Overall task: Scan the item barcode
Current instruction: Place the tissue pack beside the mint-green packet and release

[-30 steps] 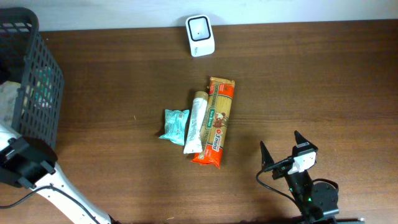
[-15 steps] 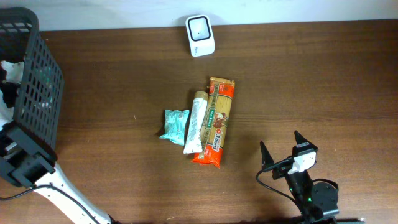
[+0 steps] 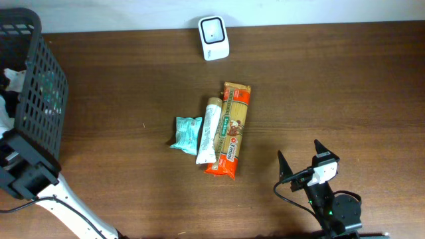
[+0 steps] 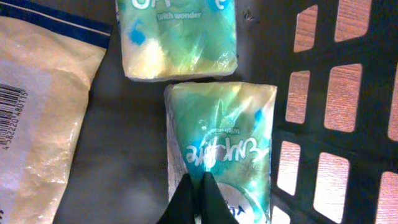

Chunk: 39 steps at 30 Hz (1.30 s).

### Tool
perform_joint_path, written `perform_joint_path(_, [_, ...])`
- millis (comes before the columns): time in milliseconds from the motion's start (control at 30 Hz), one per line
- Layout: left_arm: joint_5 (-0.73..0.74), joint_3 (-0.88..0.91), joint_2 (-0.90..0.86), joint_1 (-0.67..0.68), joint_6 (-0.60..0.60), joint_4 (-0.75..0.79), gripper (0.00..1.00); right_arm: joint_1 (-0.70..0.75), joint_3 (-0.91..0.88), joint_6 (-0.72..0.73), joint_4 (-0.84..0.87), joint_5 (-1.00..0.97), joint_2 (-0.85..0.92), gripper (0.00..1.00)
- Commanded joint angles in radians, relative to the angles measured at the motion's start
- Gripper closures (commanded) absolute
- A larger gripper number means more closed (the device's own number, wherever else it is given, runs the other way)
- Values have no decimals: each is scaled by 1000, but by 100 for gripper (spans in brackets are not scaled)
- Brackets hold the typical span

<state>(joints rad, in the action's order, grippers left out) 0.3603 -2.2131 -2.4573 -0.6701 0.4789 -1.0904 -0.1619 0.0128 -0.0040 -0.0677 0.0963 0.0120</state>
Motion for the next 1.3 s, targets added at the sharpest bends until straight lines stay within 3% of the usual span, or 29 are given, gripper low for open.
perform_joint_path(0, [-34, -13, -20, -7, -64, -6, 100, 5, -7, 1, -2, 5, -6, 1])
perform_joint_path(133, [-141, -127, 164, -20, -363, -11, 100, 5, -7, 1, -2, 5, -6, 1])
perform_joint_path(233, [-140, -147, 388, -17, -497, -16, 100, 5, -7, 1, -2, 5, -6, 1])
perform_joint_path(433, [-56, -147, 765, 100, -513, -136, 100, 5, -7, 1, -2, 5, -6, 1])
perform_joint_path(533, [-34, -140, 800, 298, -486, -361, 100, 5, -7, 1, -2, 5, -6, 1])
perform_joint_path(600, [-34, -43, 785, 473, -431, -423, 100, 5, -7, 1, -2, 5, -6, 1])
perform_joint_path(667, [-35, 109, 785, 604, -429, -381, 100, 5, -7, 1, -2, 5, -6, 1])
perform_joint_path(800, [-34, 624, 785, 837, -498, -36, 100, 5, -7, 1, -2, 5, -6, 1])
perform_joint_path(900, [-35, 900, 785, 897, -540, 195, 100, 5, -7, 1, -2, 5, -6, 1])
perform_joint_path(1033, [-45, 1088, 784, 905, -581, 404, 100, 5, -7, 1, -2, 5, -6, 1])
perform_joint_path(1067, [-42, 1107, 784, 905, -581, 423, 97, 5, -7, 1, -2, 5, -6, 1])
perform_joint_path(1100, [-40, 1110, 784, 905, -581, 426, 84, 5, -7, 1, -2, 5, -6, 1])
perform_joint_path(1133, [-3, 1107, 785, 906, -584, 428, 59, 5, -7, 1, -2, 5, -6, 1])
perform_joint_path(1200, [21, 1057, 789, 906, -583, 375, 48, 5, -7, 1, -2, 5, -6, 1])
perform_joint_path(1267, [18, 963, 798, 906, -578, 290, 44, 5, -7, 1, -2, 5, -6, 1])
